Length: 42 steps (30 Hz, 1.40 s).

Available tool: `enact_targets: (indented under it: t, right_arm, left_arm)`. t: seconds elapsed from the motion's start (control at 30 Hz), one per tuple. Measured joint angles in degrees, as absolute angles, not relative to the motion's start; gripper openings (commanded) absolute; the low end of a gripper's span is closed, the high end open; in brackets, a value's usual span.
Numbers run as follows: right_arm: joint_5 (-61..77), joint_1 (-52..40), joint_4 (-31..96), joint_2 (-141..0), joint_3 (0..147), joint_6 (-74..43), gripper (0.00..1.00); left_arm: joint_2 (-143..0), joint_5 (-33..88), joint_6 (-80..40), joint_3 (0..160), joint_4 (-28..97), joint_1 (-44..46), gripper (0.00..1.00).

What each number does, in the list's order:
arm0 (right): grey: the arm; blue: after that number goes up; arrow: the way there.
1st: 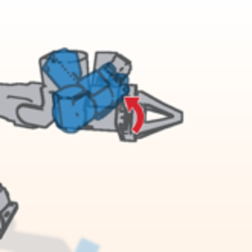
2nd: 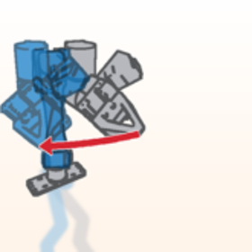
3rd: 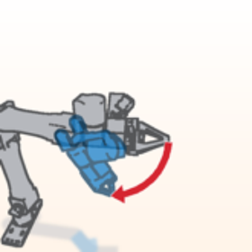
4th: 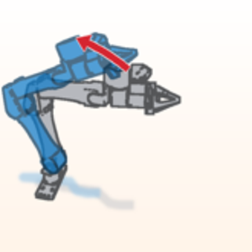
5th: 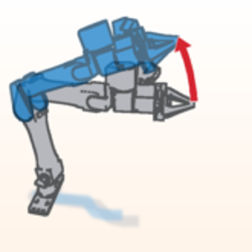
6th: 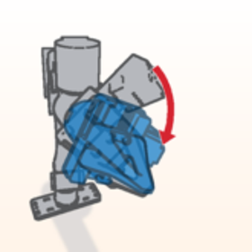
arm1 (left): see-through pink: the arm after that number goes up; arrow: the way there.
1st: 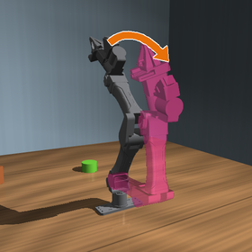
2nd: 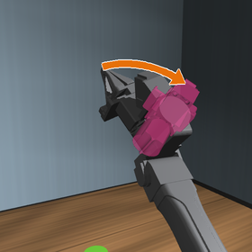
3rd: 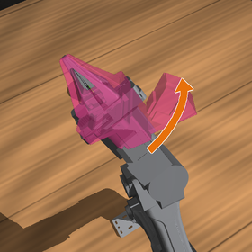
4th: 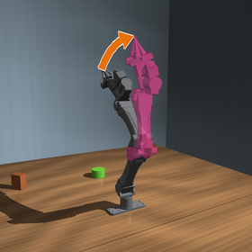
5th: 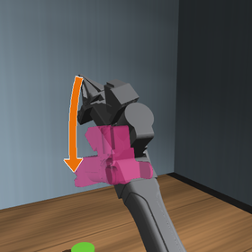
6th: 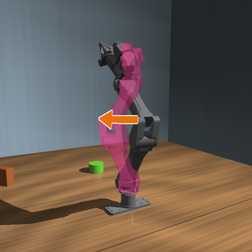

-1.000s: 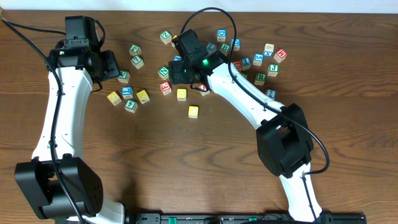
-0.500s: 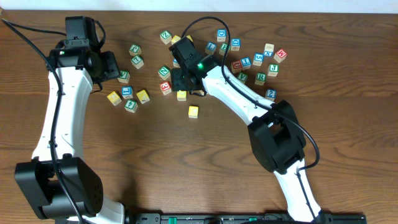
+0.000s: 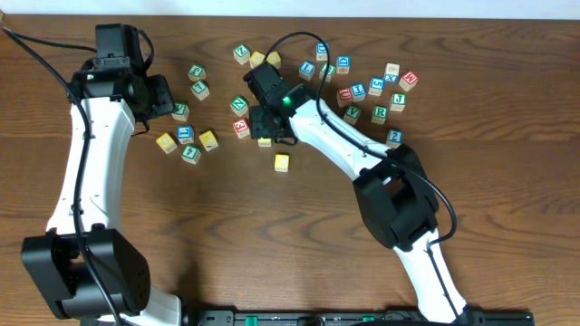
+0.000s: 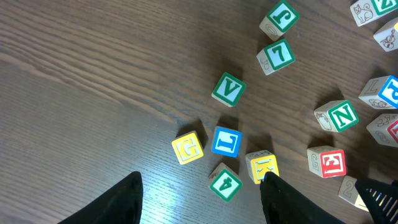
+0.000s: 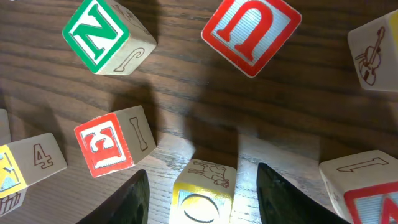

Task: Spell out CORL

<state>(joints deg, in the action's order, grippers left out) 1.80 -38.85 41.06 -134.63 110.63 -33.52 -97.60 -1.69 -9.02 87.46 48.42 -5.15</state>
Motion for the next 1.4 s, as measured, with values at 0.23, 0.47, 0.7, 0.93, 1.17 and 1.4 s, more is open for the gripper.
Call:
enact_targets:
  t: [0.23,0.47,0.7,0.93,1.17,1.4]
  right_arm:
    - [1.4,-38.9,41.3,-134.6,110.6,-33.7,0.43]
    - [1.4,-38.9,41.7,-134.6,110.6,-33.9,0.38]
    - [1.4,-38.9,41.7,-134.6,110.6,-33.5,0.38]
    - [0.7,-39.5,41.3,-134.6,110.6,-32.8,0.40]
    - [-0.1,-40.6,41.2,-134.6,110.6,-32.8,0.37]
    - [-0.7,-40.6,41.6,-134.6,110.6,-32.6,0.37]
  left_arm:
    - [-97.6,-1.7,-9.0,87.5,48.6,-5.1,0.60]
    - [-97.6,-1.7,-9.0,87.5,48.6,-5.1,0.60]
    - [-97.6,-1.7,-9.0,87.5,48.6,-5.1,0.60]
    - [-97.6,-1.7,-9.0,87.5,48.6,-5.1,0.60]
    - [-97.6,-1.7,-9.0,87.5,48.6,-5.1,0.60]
    - [-97.6,-1.7,-9.0,87.5,48.6,-5.1,0.60]
